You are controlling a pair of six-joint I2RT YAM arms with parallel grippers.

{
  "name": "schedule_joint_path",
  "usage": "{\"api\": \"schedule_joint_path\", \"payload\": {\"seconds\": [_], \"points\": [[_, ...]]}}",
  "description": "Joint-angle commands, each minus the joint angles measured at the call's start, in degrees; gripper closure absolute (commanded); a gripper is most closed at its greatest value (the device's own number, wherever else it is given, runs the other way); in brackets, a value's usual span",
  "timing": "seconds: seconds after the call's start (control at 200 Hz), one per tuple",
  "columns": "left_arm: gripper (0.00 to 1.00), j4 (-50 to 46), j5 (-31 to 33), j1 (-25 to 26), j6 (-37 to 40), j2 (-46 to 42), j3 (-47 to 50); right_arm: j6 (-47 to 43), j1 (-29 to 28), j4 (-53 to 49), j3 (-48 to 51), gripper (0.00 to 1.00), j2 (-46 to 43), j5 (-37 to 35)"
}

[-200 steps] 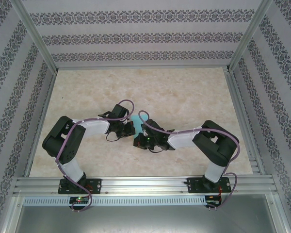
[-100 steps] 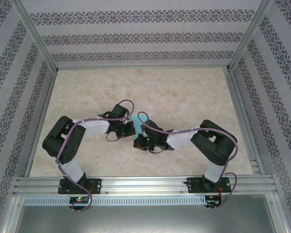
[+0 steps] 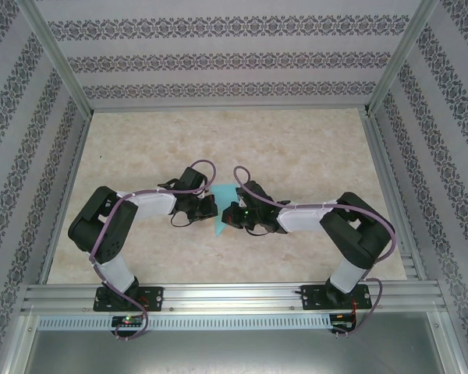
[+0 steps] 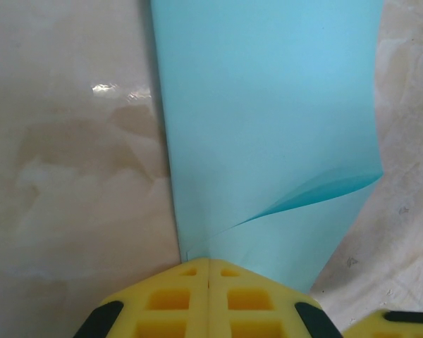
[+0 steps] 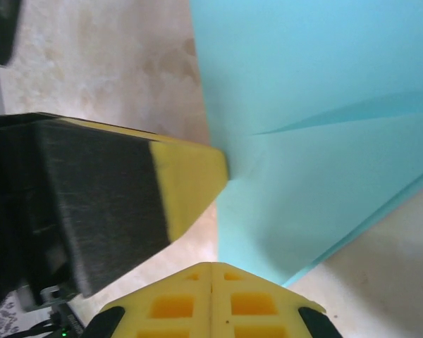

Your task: Fold a paper plane with a square sheet of paper (pick it up from the middle)

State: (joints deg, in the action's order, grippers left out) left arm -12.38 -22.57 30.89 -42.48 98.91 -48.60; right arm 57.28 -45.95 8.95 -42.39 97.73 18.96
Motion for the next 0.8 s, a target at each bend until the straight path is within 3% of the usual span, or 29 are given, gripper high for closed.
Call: {"api": "schedule_joint_path", "payload": {"seconds": [0.0, 0.155, 0.49, 0.794], "points": [[1.0, -3.8, 4.4, 0.3, 1.5, 1.4, -0.4, -1.1, 0.8, -1.5, -1.3, 1.0, 2.6, -1.3], [0.99, -4.1, 3.1, 0.4, 2.9, 0.6, -2.0, -0.3, 0.8, -1.7, -0.9, 1.0, 4.5, -3.1], [0.83, -1.8, 0.6, 1.3, -0.6, -11.7, 0.5, 4.6, 0.5, -1.1, 0.5, 1.0, 4.3, -4.6], [0.94, 2.4, -0.7, 6.2, -7.2, -16.2, 9.0, 7.3, -0.1, 1.5, 0.5, 1.0, 3.8, -3.4]]}}
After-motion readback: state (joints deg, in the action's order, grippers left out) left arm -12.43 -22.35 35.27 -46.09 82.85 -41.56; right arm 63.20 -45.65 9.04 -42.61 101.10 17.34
